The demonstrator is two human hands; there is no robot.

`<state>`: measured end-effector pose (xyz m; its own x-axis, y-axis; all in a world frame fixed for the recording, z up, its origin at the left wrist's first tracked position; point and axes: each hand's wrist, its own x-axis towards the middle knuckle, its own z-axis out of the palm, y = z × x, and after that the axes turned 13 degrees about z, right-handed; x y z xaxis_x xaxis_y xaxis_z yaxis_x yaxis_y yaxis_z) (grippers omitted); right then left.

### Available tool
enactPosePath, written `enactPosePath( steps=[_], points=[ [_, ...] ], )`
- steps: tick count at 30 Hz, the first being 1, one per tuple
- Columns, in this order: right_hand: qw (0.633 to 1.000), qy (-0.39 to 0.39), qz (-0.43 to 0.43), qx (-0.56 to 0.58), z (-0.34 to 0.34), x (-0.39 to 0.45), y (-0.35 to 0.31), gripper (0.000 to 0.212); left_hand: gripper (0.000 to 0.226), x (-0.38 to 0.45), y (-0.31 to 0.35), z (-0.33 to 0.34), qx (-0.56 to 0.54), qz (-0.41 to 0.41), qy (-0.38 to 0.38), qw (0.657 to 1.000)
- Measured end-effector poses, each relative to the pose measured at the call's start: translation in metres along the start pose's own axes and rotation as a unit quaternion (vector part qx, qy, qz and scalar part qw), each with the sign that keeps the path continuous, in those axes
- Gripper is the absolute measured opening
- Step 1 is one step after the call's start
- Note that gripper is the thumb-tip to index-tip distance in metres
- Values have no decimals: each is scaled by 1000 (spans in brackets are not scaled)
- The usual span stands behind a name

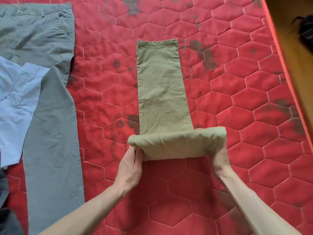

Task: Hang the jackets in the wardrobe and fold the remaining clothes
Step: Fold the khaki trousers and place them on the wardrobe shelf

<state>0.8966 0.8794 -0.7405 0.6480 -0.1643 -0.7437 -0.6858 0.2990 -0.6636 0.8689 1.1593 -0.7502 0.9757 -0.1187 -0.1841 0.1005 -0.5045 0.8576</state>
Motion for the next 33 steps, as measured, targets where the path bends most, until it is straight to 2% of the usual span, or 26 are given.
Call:
enactPosePath(
  steps=[1,3,5,7,8,11,12,13,17,21,24,28,33],
  points=[
    [999,-14,9,43,5,1,-3,108,68,1,2,4,-10,-19,16,1000],
    [998,8,-18,65,18,2,-9,101,67,5,6,10,-8,-49,51,997],
    [993,78,-90,-11,26,2,-9,93,68,12,8,13,3,-73,76,994],
    [973,135,-143,-124,31,8,-6,92,75,19,8,14,21,-93,100,990],
    [967,151,-144,-144,34,14,-6,86,79,22,7,13,37,-94,112,989],
    [952,191,-156,-180,48,24,-24,41,98,26,4,8,114,-67,114,985],
    [949,192,-152,-201,51,31,-27,39,104,28,3,6,135,-63,100,984],
    [946,191,-137,-224,51,40,-29,41,103,30,1,5,149,-67,89,983],
    [937,171,-62,-298,42,79,-21,52,71,47,2,6,162,-139,61,975],
    [924,186,-72,-326,44,80,-27,49,67,62,3,9,165,-193,92,963],
    [921,195,-98,-324,44,79,-27,42,66,65,0,6,179,-177,117,961],
    [909,219,-118,-335,47,79,-23,34,37,79,-3,-3,161,-97,144,972],
    [918,194,-176,-296,40,83,-21,29,42,113,-8,-19,81,-78,124,986]
  ],
)
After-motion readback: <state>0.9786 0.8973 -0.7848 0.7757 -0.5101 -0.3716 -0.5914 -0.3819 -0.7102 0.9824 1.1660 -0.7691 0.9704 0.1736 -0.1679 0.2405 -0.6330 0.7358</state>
